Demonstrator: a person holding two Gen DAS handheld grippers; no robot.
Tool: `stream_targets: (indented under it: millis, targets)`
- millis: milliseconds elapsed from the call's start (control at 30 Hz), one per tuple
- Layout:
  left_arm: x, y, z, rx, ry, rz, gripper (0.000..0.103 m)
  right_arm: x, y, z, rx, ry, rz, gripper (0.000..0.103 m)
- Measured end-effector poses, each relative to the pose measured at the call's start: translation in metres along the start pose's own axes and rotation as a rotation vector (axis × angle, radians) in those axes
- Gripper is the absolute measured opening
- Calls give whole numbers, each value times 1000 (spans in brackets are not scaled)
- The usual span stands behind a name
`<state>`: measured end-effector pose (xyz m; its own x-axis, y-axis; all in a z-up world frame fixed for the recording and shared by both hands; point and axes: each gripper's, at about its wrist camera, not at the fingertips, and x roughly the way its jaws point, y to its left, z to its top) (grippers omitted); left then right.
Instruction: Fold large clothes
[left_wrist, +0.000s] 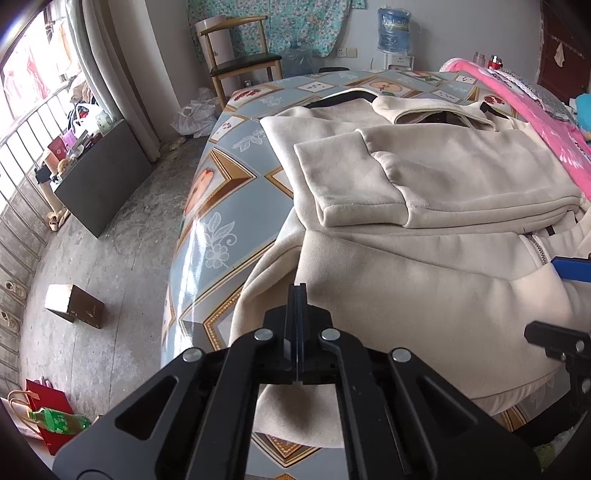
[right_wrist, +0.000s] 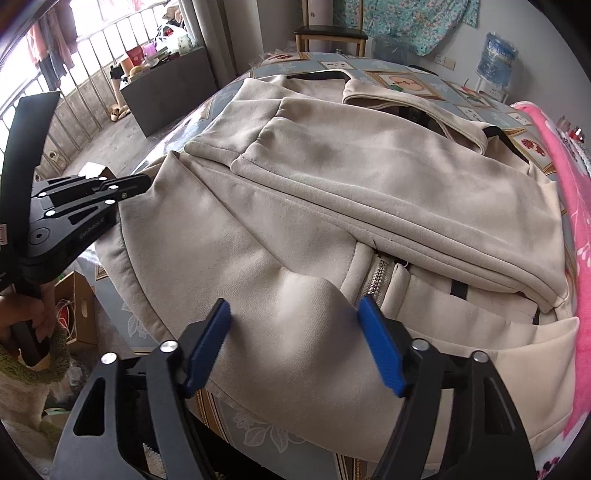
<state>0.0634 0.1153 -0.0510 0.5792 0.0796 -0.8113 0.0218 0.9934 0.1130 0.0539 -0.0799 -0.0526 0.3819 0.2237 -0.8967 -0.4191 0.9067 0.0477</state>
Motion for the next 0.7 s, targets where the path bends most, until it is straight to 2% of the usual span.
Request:
stream_targets:
  millis: [267, 400, 533, 700]
  targets:
    - [-17, 7, -4, 8, -53, -16, 0, 1, 1, -4, -15, -5, -87, 36]
    - [-19, 6, -6, 19, -61, -30, 0, -5, 2, -5, -9, -28, -104, 13]
    - [-22, 7, -6, 17, -68, -76, 0, -18, 1, -5, 10, -63, -103, 10]
    - [-21, 8, -10, 10, -24, -144, 0, -29, -2, -8, 41, -91, -81, 8]
